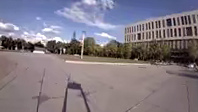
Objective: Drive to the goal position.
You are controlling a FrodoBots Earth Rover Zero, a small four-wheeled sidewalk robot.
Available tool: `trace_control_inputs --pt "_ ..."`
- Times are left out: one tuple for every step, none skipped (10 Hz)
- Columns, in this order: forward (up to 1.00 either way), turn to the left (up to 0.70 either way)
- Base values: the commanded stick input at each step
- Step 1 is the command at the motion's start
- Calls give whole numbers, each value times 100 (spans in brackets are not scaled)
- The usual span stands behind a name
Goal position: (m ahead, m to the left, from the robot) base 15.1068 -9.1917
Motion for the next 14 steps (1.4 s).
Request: trace_control_inputs --pt "70 -14" --pt "70 -14" --pt "70 -14" --pt "70 -14" --pt "70 -14" --pt "70 -8" --pt "70 0" --pt "70 -8" --pt "70 -14" --pt "70 -14" --pt "70 -14" --pt "70 -14" --pt "70 -14" --pt "70 -14"
